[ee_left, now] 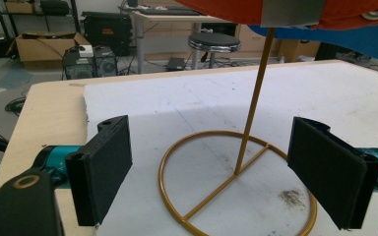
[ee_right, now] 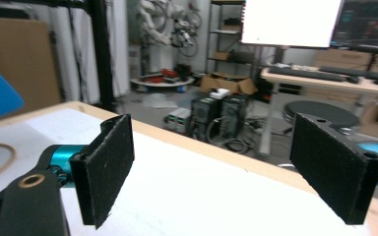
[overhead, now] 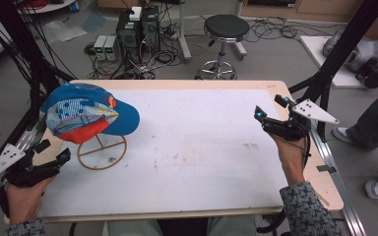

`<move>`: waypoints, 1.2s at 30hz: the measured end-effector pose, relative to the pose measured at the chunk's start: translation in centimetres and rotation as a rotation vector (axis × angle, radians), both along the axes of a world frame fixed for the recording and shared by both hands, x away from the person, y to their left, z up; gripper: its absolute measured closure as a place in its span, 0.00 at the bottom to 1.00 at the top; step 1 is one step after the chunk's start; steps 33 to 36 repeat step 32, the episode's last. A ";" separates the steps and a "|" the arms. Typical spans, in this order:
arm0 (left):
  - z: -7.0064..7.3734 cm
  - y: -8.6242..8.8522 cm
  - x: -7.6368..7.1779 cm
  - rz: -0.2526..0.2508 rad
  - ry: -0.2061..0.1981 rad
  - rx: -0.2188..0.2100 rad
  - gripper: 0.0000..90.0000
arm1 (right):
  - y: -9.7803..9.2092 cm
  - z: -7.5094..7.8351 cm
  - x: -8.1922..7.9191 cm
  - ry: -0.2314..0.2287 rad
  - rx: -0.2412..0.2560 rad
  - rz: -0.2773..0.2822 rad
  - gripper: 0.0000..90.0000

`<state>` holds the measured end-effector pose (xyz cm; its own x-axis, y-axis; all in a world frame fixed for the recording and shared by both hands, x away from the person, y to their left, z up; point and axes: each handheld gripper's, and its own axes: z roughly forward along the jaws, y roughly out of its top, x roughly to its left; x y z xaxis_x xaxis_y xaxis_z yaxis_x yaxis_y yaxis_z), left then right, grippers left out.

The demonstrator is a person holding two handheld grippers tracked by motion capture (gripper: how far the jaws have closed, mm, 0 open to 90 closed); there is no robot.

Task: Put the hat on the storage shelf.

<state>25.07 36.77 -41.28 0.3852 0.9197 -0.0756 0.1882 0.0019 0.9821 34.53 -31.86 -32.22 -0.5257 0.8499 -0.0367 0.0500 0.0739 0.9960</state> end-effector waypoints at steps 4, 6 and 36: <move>-0.1 -0.1 0.1 -0.005 0.005 0.007 0.19 | -0.7 -1.6 -1.4 0.012 0.009 -0.047 0.17; -0.1 -0.2 0.1 -0.005 0.005 0.007 0.19 | -1.1 -2.6 -2.0 0.021 0.012 -0.075 0.17; -0.1 -0.6 0.4 -0.023 0.010 0.018 0.19 | -3.0 -6.8 -3.6 0.083 0.039 -0.162 0.17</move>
